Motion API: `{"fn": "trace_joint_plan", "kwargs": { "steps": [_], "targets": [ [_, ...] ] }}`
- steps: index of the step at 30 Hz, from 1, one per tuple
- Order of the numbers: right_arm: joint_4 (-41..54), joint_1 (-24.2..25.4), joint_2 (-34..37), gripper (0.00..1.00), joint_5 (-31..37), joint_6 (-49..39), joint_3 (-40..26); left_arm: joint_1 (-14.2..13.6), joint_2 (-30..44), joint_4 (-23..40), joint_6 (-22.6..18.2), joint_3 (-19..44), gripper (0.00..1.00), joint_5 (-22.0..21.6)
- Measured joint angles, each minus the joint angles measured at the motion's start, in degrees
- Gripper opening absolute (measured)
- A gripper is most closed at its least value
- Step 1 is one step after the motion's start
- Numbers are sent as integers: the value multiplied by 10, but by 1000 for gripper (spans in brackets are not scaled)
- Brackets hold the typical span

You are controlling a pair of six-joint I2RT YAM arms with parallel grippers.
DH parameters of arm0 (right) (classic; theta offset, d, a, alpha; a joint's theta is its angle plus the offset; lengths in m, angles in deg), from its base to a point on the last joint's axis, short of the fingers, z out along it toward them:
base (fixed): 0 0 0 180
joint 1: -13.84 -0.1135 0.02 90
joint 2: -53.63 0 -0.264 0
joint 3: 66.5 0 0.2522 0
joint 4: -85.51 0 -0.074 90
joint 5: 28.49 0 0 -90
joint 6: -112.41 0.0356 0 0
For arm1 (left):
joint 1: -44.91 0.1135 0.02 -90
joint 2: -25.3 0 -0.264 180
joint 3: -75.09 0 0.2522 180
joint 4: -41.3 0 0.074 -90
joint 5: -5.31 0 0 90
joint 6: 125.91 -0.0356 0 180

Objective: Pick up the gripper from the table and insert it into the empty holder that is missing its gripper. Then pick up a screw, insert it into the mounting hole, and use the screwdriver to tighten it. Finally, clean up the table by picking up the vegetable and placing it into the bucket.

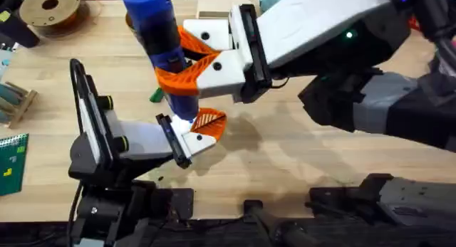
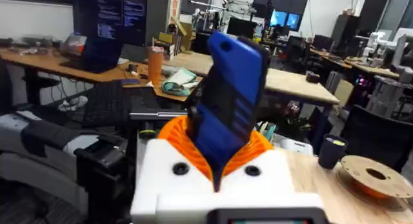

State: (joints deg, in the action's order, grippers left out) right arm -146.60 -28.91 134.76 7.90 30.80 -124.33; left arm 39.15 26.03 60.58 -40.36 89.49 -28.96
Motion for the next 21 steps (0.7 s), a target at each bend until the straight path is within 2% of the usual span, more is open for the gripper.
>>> {"fn": "trace_joint_plan", "kwargs": {
  "steps": [15,21],
  "targets": [
    [8,0,10,8,2,1,0,0,0,0,0,0,4,0],
    [-22,0,10,8,2,0,0,0,0,0,0,0,4,0]
  ]
}}
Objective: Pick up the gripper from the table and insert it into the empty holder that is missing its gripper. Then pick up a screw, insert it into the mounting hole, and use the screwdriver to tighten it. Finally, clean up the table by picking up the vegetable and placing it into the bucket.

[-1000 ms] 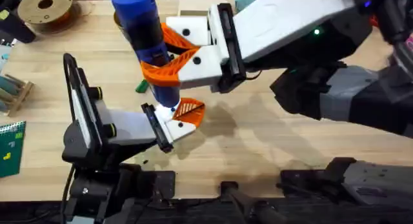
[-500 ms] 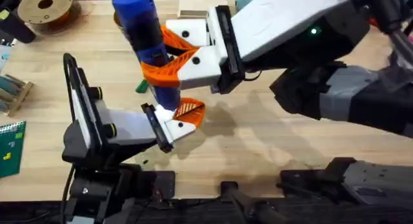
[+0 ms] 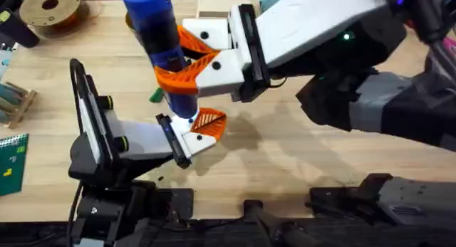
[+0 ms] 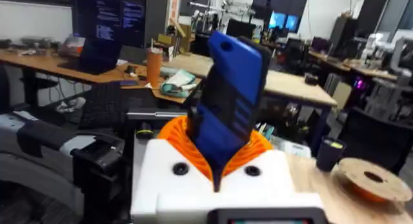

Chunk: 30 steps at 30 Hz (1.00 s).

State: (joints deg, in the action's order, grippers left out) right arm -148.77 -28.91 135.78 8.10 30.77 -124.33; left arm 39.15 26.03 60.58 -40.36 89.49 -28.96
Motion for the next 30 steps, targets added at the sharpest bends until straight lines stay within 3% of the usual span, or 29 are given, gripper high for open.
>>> {"fn": "trace_joint_plan", "kwargs": {
  "steps": [30],
  "targets": [
    [33,0,0,8,0,-6,0,0,0,0,0,0,4,0]
  ]
}}
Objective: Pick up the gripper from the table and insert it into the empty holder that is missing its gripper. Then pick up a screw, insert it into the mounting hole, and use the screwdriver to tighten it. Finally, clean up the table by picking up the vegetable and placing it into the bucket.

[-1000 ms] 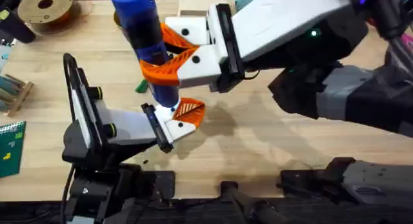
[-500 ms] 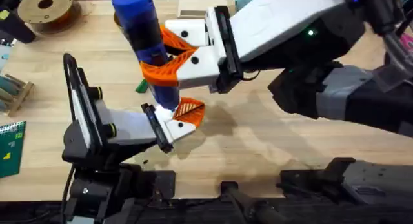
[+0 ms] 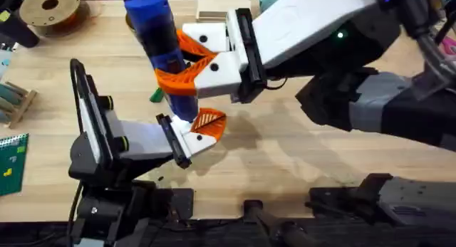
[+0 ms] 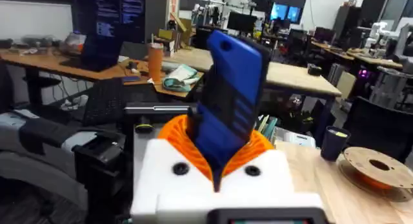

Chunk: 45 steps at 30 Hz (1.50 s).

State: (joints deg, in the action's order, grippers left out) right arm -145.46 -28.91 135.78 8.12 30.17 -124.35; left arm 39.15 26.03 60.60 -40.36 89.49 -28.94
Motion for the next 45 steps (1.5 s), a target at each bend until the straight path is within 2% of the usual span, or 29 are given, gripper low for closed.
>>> {"fn": "trace_joint_plan", "kwargs": {
  "steps": [21,26,30,34,38,45],
  "targets": [
    [6,0,0,8,2,-14,0,0,0,0,0,0,4,0],
    [-87,0,3,7,1,-12,0,0,0,0,0,0,4,0],
    [-93,0,4,7,-1,-6,-26,0,0,0,0,0,4,0],
    [-67,1,4,7,-9,-5,-74,0,0,0,0,0,4,0],
    [3,14,3,7,-31,-5,-102,0,0,0,0,0,4,0],
    [191,102,4,7,-71,-74,-108,0,0,0,0,0,4,0]
  ]
}}
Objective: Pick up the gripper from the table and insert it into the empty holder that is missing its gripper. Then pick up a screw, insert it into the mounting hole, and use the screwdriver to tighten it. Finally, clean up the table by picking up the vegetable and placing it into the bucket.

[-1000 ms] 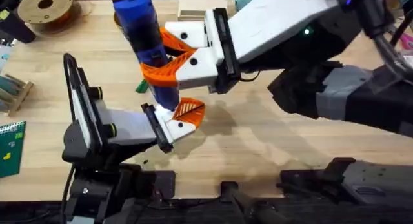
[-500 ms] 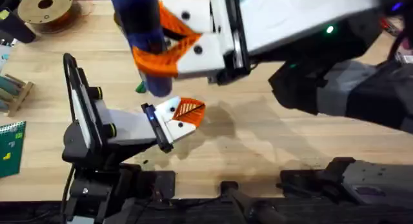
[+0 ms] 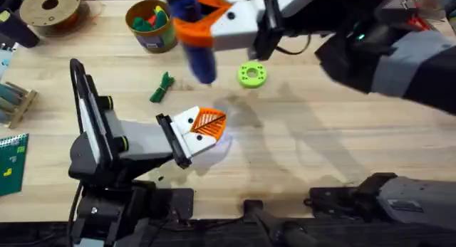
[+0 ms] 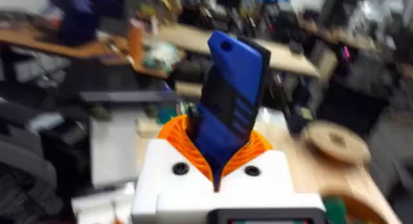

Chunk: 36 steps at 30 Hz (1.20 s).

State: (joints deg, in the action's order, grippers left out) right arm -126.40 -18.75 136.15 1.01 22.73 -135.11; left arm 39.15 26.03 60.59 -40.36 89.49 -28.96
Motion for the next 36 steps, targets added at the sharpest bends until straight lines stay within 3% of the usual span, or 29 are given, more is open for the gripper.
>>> {"fn": "trace_joint_plan", "kwargs": {
  "steps": [6,12,19,27,36],
  "targets": [
    [204,98,0,7,3,-127,-16,0,0,0,0,0,4,0],
    [372,179,0,7,49,-256,-46,0,0,0,0,0,4,0],
    [550,228,0,7,206,-442,-62,0,0,0,0,0,4,0],
    [586,232,3,7,454,-648,-62,0,0,0,0,0,4,0],
    [574,239,104,7,573,-815,-64,0,0,0,0,0,4,0]
  ]
}}
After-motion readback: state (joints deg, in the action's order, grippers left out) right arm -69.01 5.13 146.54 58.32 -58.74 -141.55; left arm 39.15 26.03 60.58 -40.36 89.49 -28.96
